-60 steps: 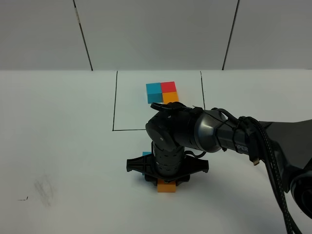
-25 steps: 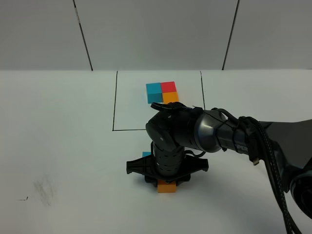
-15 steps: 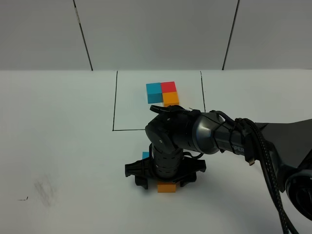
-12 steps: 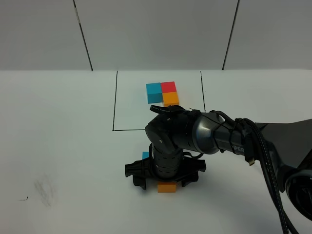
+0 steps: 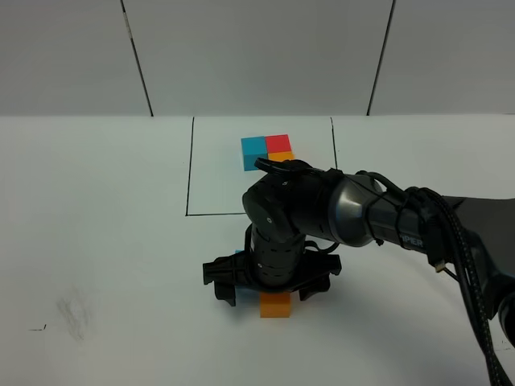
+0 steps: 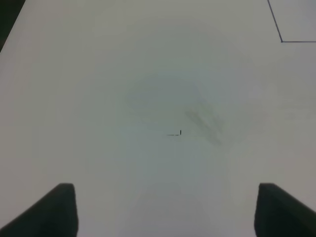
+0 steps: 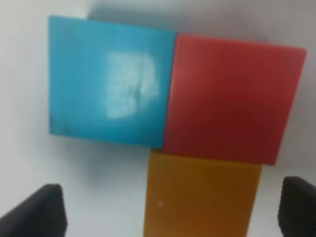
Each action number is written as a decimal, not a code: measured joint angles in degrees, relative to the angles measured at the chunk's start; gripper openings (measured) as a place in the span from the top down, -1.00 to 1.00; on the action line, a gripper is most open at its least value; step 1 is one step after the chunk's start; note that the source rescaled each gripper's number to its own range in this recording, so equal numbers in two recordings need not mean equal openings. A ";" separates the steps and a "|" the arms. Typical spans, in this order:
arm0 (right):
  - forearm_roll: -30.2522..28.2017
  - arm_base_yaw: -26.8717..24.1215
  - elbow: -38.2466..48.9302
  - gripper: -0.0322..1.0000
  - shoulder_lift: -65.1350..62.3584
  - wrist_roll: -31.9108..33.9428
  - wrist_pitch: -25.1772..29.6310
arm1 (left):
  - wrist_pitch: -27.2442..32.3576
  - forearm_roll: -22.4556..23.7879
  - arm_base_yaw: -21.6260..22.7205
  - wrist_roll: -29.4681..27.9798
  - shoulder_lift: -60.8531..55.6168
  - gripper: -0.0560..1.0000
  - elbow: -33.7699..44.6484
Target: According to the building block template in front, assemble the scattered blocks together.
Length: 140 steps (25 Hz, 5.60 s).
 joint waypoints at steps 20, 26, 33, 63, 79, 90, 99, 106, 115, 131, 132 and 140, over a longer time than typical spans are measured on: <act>-10.77 0.00 -0.22 -0.82 -16.64 -1.43 16.90 | 0.00 0.00 0.00 0.02 0.00 -0.70 0.00; -18.21 0.00 -0.22 -0.82 -23.40 -0.02 19.55 | 0.00 0.00 0.00 0.02 0.00 -0.70 0.00; -29.93 0.00 -0.22 -0.82 -34.45 -12.71 19.77 | 0.00 0.00 0.00 0.02 0.00 -0.70 0.00; -27.90 0.00 7.75 -0.80 -92.01 -47.55 20.53 | 0.00 0.00 0.00 0.02 0.00 -0.70 0.00; -11.94 -4.00 33.63 -0.80 -103.80 -47.67 20.90 | 0.00 0.00 0.00 -0.04 0.00 -0.70 0.00; -1.79 -31.05 35.51 -0.80 -106.17 -51.62 20.97 | 0.00 0.00 0.00 -0.04 0.00 -0.70 0.00; 2.65 -44.09 42.17 -0.80 -117.67 -51.63 20.56 | 0.00 0.00 0.00 -0.04 0.00 -0.70 0.00; 3.30 -51.50 46.84 -0.80 -118.67 -50.12 19.85 | 0.00 0.00 0.00 0.01 0.00 -0.70 0.00; 5.61 -53.09 52.51 -0.80 -118.67 -49.85 17.85 | 0.00 0.00 0.00 0.01 0.00 -0.70 0.00; 5.30 -53.09 57.28 -0.80 -118.72 -46.41 12.71 | 0.00 0.00 0.00 0.01 0.00 -0.70 0.00; 5.25 -53.09 57.29 -0.79 -118.72 -46.18 12.55 | 0.00 0.00 0.00 0.01 0.00 -0.70 0.00; 5.20 -53.09 57.33 -0.79 -118.72 -45.88 12.22 | 0.00 0.00 0.00 0.01 0.00 -0.70 0.00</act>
